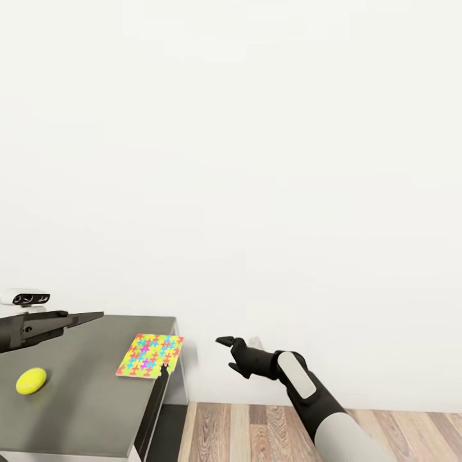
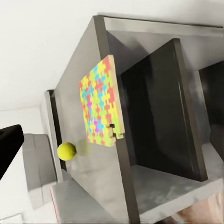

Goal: Put all the toys in the child's room - the three board games (two on the bed and one on the table), the two jigsaw puzzles on the table, and the tennis ball on the table - inside the toy box on the table in the child's room.

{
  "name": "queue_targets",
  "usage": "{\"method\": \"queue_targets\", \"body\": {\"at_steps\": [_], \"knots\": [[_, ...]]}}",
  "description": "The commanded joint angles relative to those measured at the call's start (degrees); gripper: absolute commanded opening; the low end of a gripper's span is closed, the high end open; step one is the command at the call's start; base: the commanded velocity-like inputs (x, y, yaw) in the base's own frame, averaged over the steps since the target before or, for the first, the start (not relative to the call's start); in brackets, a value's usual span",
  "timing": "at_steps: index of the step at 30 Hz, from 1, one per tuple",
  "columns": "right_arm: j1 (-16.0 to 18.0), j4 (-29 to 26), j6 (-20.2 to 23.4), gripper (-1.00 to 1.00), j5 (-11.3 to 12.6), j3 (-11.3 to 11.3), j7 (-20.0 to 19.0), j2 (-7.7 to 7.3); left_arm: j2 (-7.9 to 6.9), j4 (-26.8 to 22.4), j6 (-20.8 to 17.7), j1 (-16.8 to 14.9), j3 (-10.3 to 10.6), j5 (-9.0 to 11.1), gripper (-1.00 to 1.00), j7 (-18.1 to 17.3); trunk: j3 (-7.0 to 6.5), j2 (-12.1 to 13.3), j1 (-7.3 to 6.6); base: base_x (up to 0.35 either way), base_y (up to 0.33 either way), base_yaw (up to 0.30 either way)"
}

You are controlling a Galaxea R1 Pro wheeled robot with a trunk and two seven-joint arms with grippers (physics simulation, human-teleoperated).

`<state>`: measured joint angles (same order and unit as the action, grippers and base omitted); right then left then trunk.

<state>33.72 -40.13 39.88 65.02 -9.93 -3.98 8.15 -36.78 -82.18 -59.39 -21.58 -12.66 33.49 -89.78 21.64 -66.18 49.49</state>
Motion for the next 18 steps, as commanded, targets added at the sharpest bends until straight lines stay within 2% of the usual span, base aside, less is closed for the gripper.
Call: {"method": "queue_targets", "body": {"at_steps": [1,6,18], "knots": [[0.1,0.0,0.7,1.00,-0.3,-0.2,-0.3,0.00,-0.03,0.0,-0.6,0.0,0.0,0.0,1.00,-0.2,0.25,-0.5,0.23,0.000,0.000,0.000],[0.6,-0.1,4.3,1.00,-0.2,-0.9,-0.4,-0.03,-0.04,0.0,-0.6,0.0,0.0,0.0,1.00,-0.2,1.15,-2.5,1.33,0.000,0.000,0.000],[0.7,-0.3,5.3,1.00,0.1,-1.0,-0.5,-0.07,-0.16,0.1,-0.6,0.0,0.0,0.0,1.00,-0.2,3.30,-7.3,3.96,0.000,0.000,0.000]]}}
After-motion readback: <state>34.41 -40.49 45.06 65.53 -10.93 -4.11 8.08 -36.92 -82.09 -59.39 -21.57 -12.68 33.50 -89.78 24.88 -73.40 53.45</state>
